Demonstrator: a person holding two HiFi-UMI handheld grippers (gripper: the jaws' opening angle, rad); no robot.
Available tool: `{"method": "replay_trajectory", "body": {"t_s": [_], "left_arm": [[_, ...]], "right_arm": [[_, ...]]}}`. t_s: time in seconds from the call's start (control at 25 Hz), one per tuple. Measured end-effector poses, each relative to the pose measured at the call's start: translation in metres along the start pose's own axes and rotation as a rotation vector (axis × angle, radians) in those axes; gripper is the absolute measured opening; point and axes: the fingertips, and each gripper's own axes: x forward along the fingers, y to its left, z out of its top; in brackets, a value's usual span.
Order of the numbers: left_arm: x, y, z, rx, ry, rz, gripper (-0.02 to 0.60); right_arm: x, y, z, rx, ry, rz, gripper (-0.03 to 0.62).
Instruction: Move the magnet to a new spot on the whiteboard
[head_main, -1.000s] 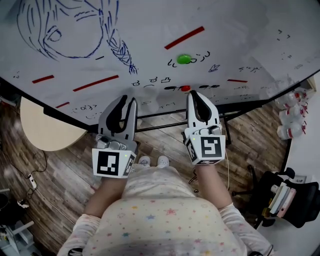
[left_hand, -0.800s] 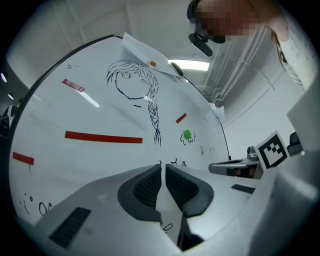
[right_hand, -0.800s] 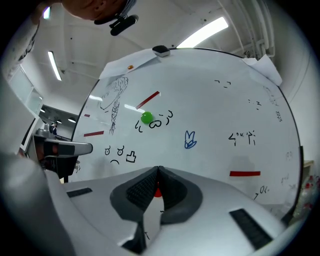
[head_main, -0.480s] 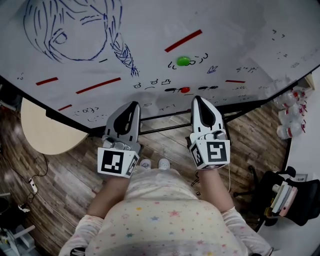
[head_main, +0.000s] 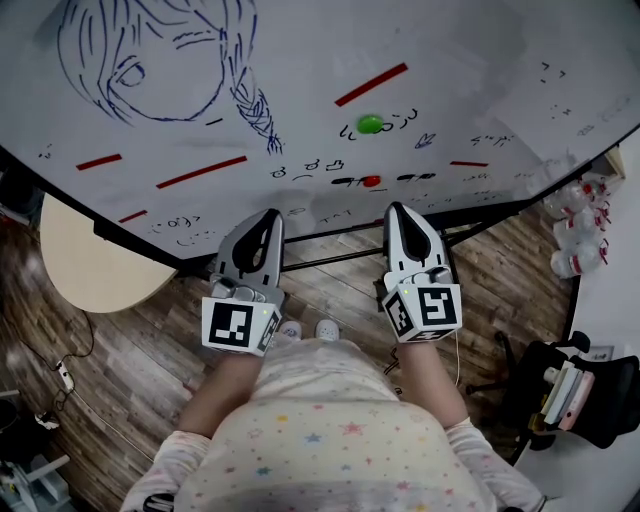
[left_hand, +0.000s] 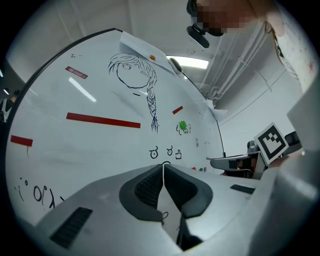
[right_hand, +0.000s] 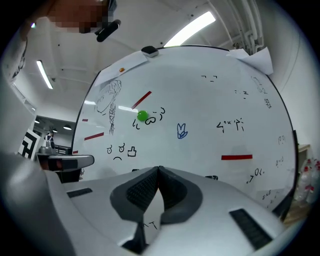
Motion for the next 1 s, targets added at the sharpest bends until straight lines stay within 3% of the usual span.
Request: {"method": "replay_trajectory", "body": {"t_s": [1.0], "left_arm": [[-0.0045, 0.0091, 0.0035, 0.018, 0.005, 0.0, 0.02]], "right_arm": [[-0.0039, 0.0071, 0.001, -0.021, -0.005, -0.01, 0.0]]}}
